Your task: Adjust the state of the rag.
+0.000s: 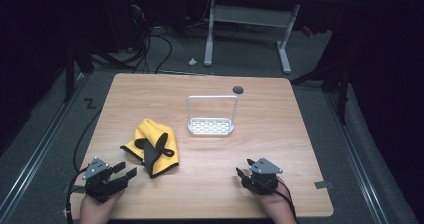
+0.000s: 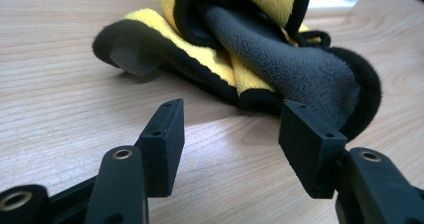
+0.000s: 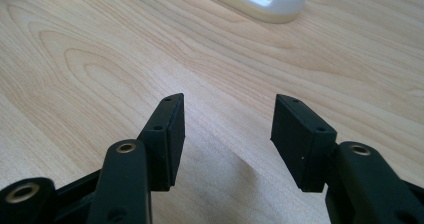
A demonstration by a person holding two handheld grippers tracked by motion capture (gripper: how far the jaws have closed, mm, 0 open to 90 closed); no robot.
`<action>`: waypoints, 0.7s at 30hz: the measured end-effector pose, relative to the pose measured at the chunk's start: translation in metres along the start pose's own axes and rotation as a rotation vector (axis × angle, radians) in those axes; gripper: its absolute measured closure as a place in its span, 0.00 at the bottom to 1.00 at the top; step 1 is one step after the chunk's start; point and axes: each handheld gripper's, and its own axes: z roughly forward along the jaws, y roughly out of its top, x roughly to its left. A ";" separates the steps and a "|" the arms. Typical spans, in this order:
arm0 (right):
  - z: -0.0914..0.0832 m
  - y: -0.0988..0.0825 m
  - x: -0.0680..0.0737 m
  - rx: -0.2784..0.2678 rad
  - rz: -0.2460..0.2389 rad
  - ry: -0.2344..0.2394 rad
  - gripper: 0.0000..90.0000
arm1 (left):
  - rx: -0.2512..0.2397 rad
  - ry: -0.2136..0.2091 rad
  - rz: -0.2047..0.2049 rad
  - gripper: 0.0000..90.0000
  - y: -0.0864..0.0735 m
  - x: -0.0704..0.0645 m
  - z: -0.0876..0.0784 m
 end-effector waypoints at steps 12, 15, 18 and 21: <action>-0.001 -0.001 -0.010 0.019 0.086 0.059 0.45 | -0.006 -0.014 0.001 0.47 0.000 0.001 -0.002; 0.001 0.000 -0.011 0.022 0.131 0.095 0.34 | -0.009 -0.012 0.010 0.46 0.000 -0.001 -0.003; 0.000 0.002 -0.009 0.012 0.130 0.077 0.25 | -0.006 -0.003 0.018 0.45 0.001 -0.002 -0.002; -0.003 0.004 -0.003 -0.002 0.096 0.054 0.23 | -0.006 -0.014 0.016 0.44 0.001 -0.003 0.001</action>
